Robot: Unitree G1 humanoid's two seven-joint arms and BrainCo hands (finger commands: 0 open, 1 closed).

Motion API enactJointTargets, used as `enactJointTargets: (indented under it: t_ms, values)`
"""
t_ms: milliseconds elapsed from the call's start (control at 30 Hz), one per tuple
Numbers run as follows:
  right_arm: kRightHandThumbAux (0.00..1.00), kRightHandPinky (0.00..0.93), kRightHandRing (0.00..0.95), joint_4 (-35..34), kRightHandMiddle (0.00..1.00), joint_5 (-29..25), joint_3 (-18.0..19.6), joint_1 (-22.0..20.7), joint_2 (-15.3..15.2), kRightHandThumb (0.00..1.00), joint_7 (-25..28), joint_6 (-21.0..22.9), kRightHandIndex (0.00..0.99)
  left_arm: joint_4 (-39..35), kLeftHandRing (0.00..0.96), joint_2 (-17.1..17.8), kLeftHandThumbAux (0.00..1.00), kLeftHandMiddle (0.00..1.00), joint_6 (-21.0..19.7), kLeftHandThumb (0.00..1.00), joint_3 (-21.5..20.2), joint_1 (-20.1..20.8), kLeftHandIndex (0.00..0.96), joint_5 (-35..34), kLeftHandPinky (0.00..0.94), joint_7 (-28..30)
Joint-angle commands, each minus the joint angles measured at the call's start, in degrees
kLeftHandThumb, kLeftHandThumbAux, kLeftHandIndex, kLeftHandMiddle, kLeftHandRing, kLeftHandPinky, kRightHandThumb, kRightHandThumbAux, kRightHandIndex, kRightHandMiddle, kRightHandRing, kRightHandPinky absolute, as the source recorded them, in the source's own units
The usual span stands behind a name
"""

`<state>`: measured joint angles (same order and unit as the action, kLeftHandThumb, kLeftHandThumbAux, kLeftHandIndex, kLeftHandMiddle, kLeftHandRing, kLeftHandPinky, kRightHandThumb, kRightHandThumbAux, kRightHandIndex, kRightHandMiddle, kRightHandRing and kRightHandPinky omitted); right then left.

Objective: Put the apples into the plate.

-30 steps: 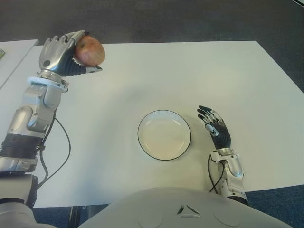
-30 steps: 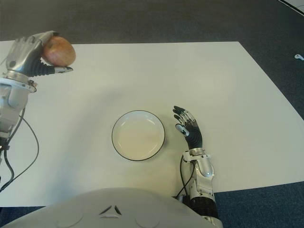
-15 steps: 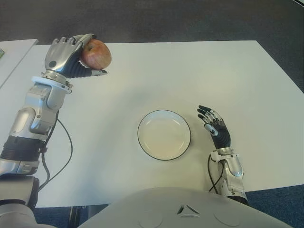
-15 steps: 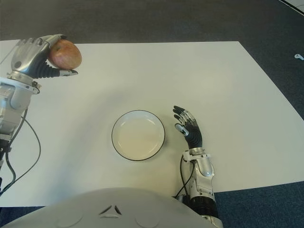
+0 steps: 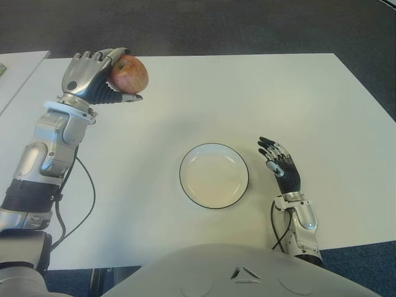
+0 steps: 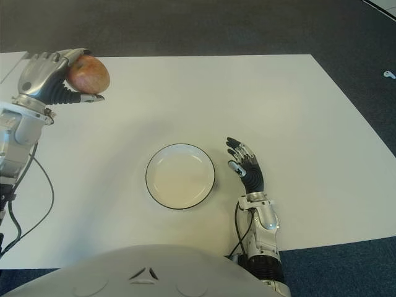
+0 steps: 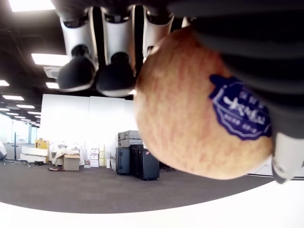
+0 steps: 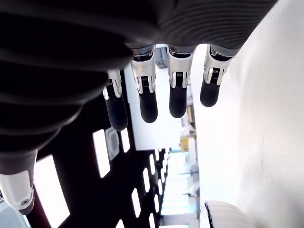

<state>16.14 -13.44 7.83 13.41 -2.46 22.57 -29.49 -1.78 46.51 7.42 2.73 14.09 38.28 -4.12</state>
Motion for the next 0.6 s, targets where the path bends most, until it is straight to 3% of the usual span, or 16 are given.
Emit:
enactJointTargets:
  t_ms: [33,400,600]
  values:
    - [0.556,0.172,0.155,8.2,0.204,-0.2,0.0,3.9,1.1,0.286,-0.1,2.1,0.228,-3.1,0.848,-0.6,0.696,0.851,-0.1,0.752,-0.4,0.0,0.444,-0.2,0.802,3.0]
    - [0.560,0.176,0.159,7.9,0.203,0.7,-0.1,4.2,1.5,0.282,-1.5,1.5,0.238,-8.9,0.845,-3.8,0.696,0.852,-2.9,0.752,0.4,-2.1,0.444,0.2,0.804,6.6]
    - [0.568,0.166,0.150,7.7,0.199,1.1,-0.3,4.4,1.7,0.281,-2.0,0.9,0.247,-12.0,0.849,-7.6,0.696,0.857,-5.0,0.752,3.6,-3.4,0.444,3.3,0.804,8.0]
